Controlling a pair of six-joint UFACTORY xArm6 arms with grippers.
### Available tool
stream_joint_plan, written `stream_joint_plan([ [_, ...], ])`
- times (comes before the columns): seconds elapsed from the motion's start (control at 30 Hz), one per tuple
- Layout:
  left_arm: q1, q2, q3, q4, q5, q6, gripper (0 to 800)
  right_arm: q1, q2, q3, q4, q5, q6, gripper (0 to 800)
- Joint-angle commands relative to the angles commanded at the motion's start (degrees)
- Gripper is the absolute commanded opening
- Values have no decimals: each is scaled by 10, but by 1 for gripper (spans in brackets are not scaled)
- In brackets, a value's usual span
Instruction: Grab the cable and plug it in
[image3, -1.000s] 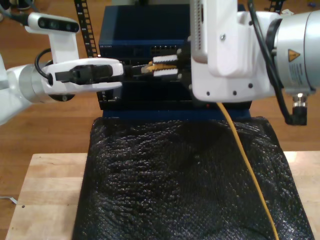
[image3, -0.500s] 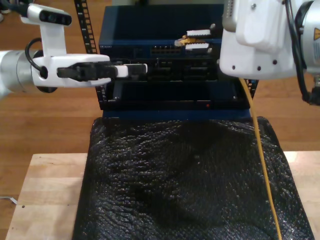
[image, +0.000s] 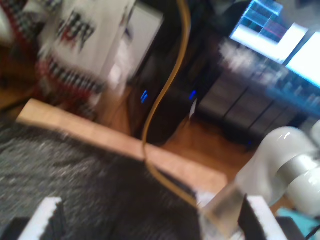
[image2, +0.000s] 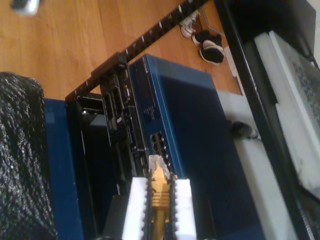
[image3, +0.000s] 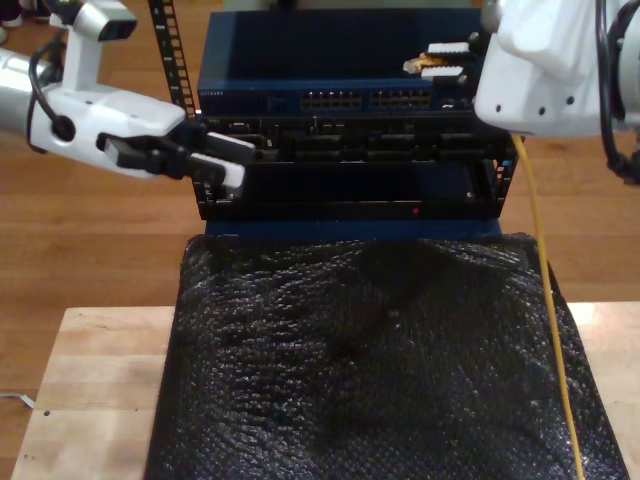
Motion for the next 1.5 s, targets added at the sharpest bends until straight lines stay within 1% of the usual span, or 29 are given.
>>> stream_joint_plan([
  [0.17,2,-12,-4,77,-30,11,798,-16,8,13,-1,-6,1,2],
  [0.37,4,-13,-28,176,-46,34,799,-45,8,22,-3,-7,0,2],
  [0.5,4,-25,-33,228,-63,54,799,-50,8,27,-4,-7,0,2],
  [0.57,4,-31,-32,264,-72,69,799,-53,8,33,-4,-7,0,2],
  [0.67,4,-37,-30,325,-73,90,799,-53,8,39,-4,-7,0,2],
  [0.77,4,-49,-25,378,-72,122,799,-61,9,45,-6,-7,0,2],
  [0.87,10,-67,1,411,-72,165,799,-74,15,46,-16,-7,0,2],
  [0.93,32,-70,18,429,-74,194,799,-75,18,47,-18,-7,0,1],
  [1.03,82,-70,39,448,-79,243,799,-77,23,47,-22,-7,0,1],
  [1.2,156,-70,75,458,-88,345,799,-80,37,47,-25,-7,0,1],
  [1.5,281,-70,134,504,-95,504,799,-81,39,48,-25,-7,0,1],
])
